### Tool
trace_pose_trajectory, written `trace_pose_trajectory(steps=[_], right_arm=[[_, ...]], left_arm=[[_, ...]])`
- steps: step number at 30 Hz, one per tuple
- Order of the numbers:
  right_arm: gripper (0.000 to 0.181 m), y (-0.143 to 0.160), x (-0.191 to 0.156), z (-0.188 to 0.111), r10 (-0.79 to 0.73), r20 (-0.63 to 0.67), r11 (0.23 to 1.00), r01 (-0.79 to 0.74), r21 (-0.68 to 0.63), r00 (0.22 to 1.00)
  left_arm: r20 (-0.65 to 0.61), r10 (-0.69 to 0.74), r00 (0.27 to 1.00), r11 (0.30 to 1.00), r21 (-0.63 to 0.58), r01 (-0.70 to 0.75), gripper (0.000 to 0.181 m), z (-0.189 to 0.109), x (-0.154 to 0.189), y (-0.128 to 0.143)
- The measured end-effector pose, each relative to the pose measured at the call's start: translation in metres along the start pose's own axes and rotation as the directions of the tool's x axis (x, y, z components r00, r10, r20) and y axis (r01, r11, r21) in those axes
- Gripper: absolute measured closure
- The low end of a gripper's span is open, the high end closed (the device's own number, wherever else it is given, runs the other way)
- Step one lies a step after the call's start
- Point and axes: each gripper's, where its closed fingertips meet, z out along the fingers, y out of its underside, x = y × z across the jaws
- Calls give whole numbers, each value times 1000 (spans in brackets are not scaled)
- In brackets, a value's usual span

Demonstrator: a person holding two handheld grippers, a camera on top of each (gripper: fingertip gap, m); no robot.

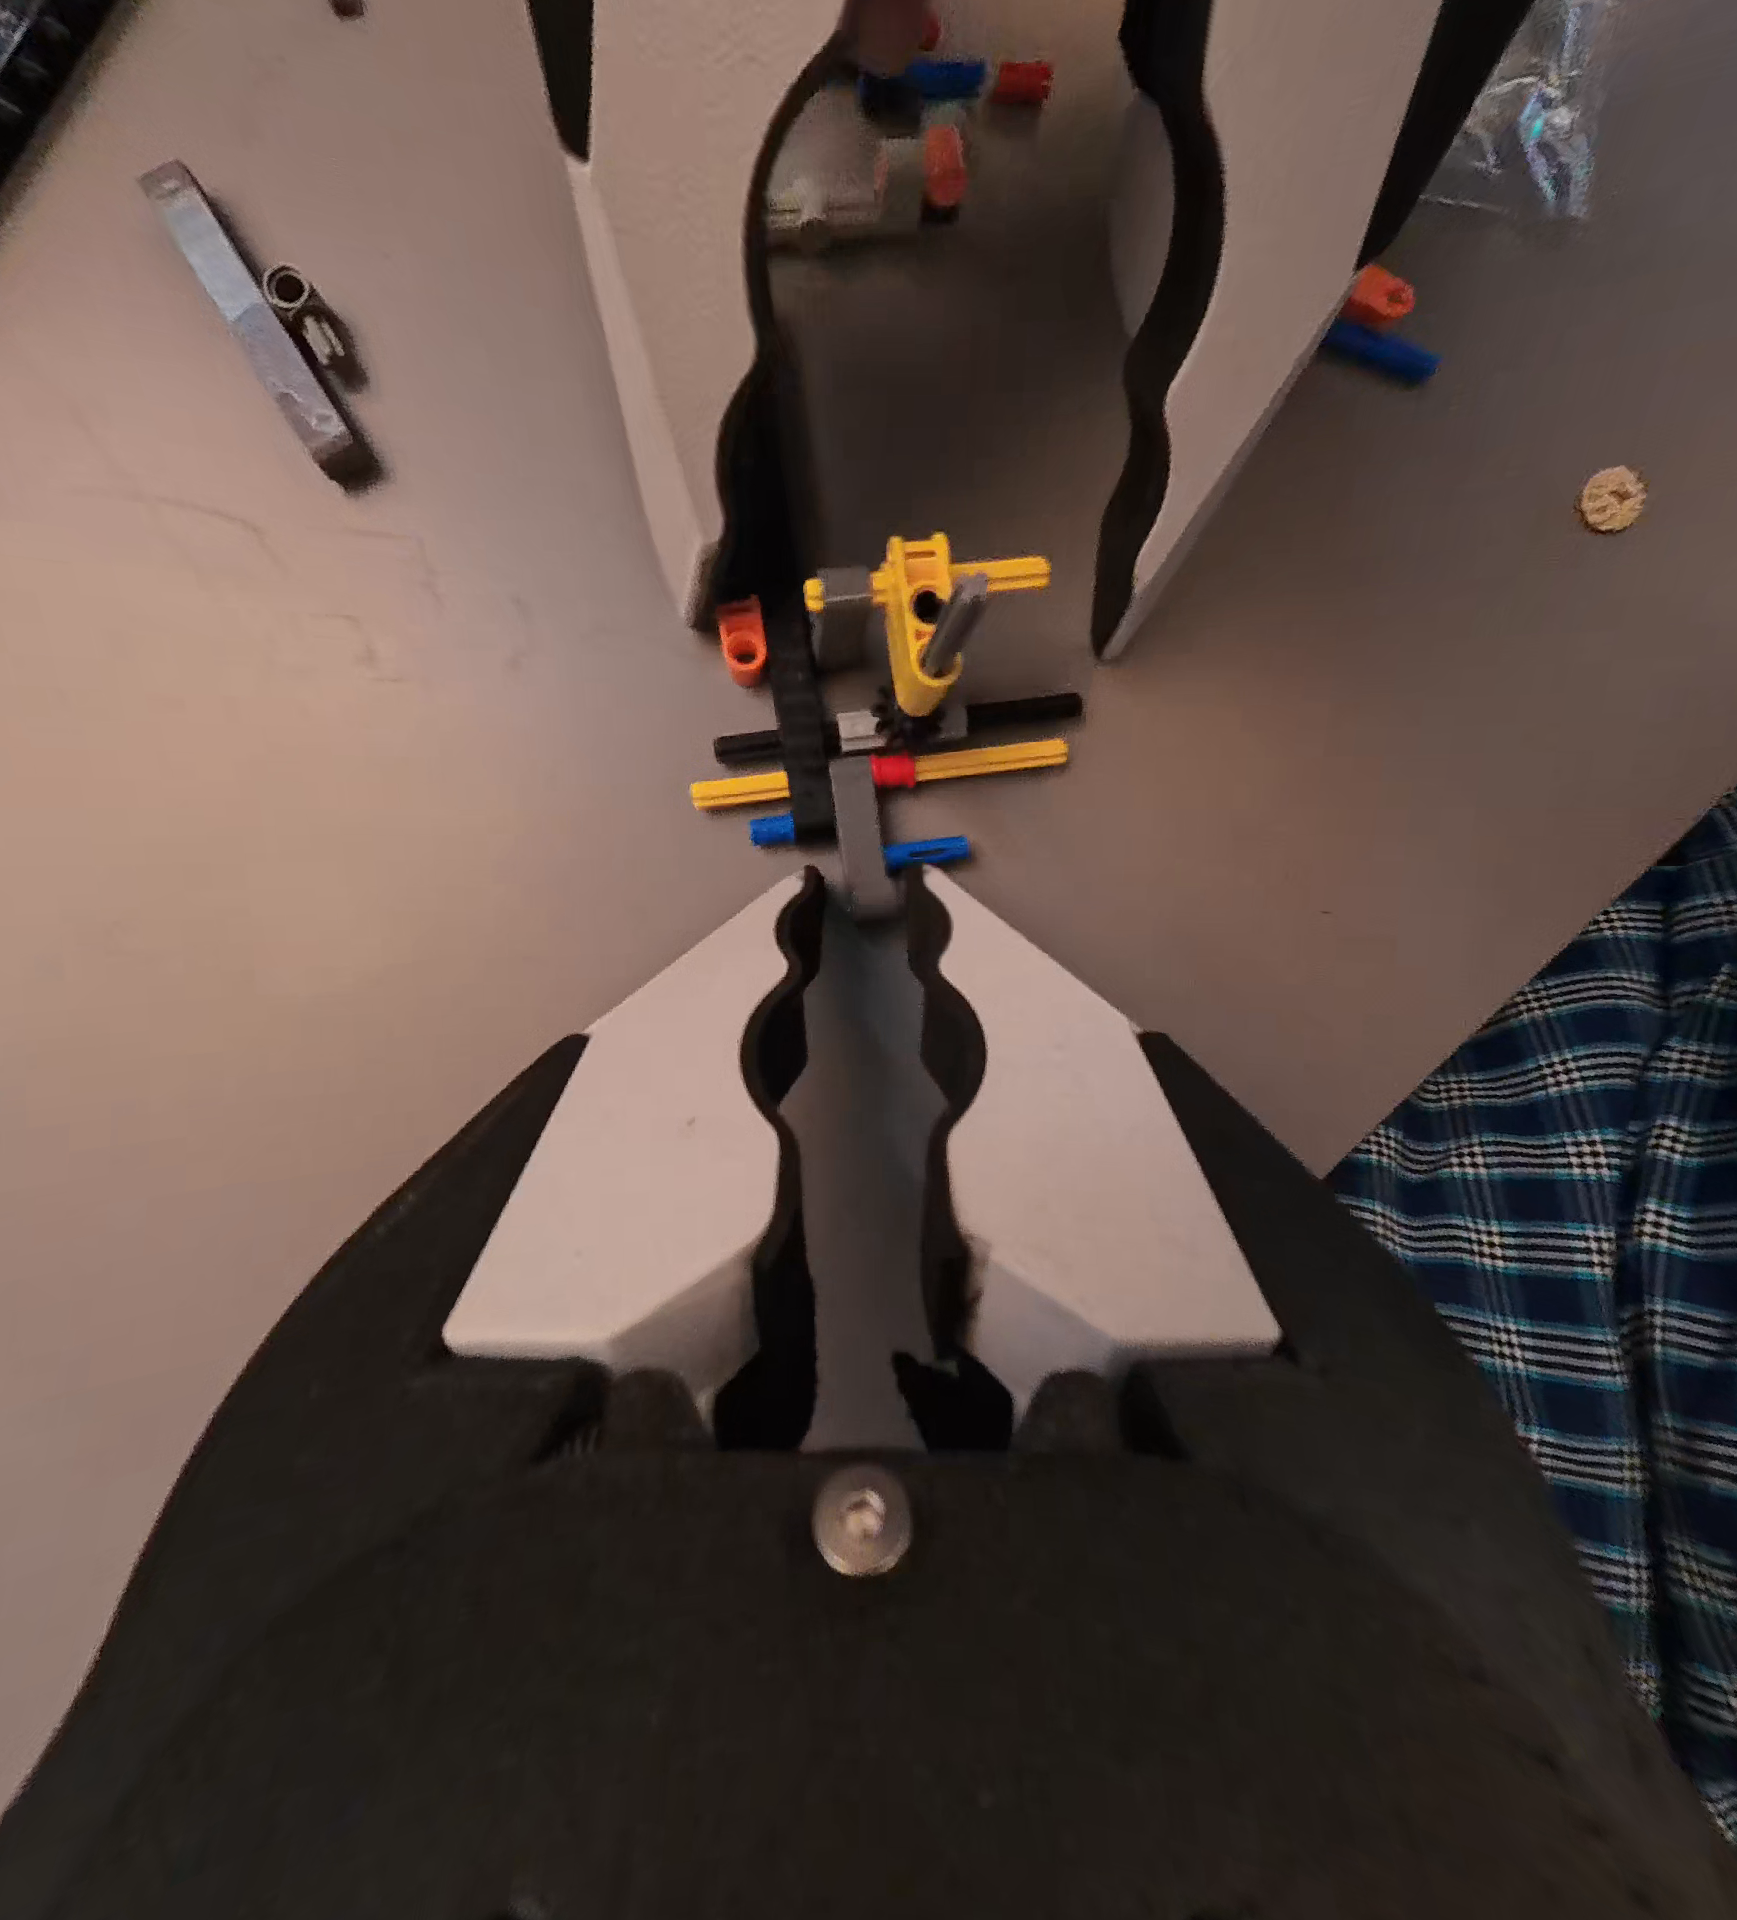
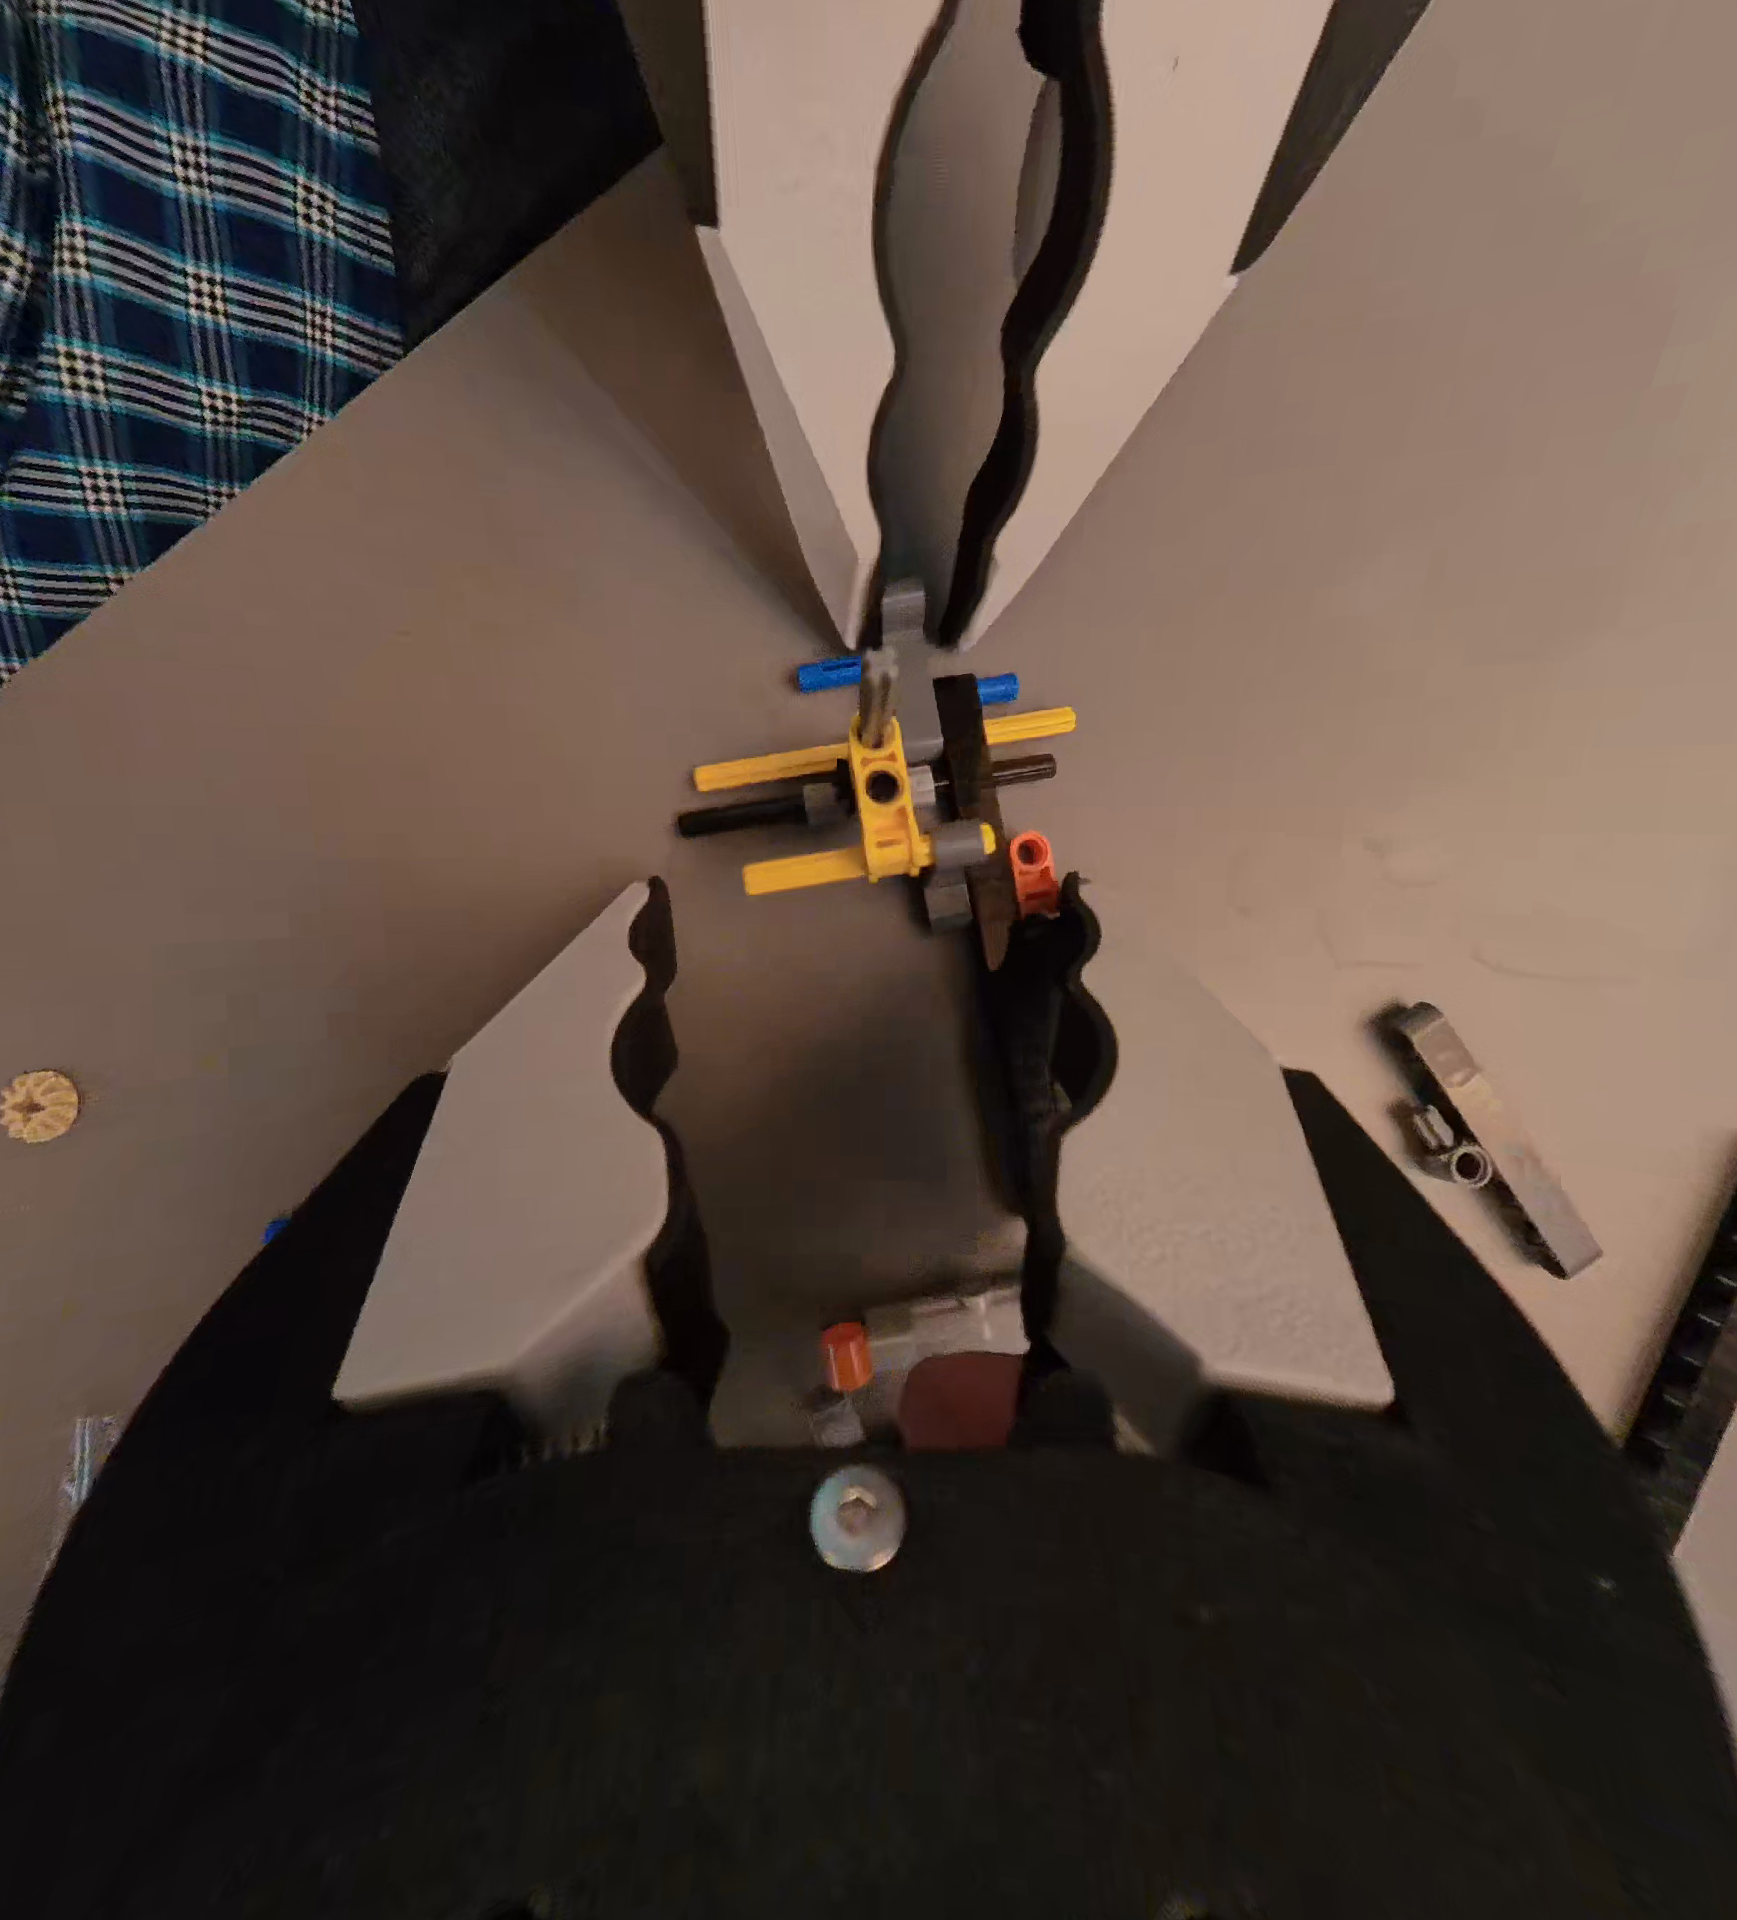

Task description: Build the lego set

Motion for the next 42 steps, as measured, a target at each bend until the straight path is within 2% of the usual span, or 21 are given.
trace_pose_trajectory(steps=[3, 9, 19, 27, 36, 42], right_arm=[[98, 0, 0, 1, 14, 10, 1000, -14, -18, 1000], [108, -3, 2, 3, 28, -7, 999, -28, -18, 1000], [112, -3, 2, 2, 66, -35, 998, -66, 7, 997], [101, -8, 0, 6, 80, -23, 997, -80, 17, 997], [124, -12, 0, 7, 77, -33, 997, -76, 32, 996], [125, -12, 0, 7, 76, -35, 997, -75, 33, 996]], left_arm=[[-10, 4, 1000, 1000, 15, -4, 164, 0, 2, -1], [0, 9, 1000, 1000, 24, -9, 158, 4, 1, -4], [-14, 13, 1000, 999, 37, -12, 164, 7, 3, -7], [-21, 23, 999, 999, 37, -23, 164, 7, 3, -8], [-16, 23, 1000, 999, 44, -23, 164, 8, 0, -9], [-18, 29, 999, 999, 47, -28, 164, 8, 0, -9]])
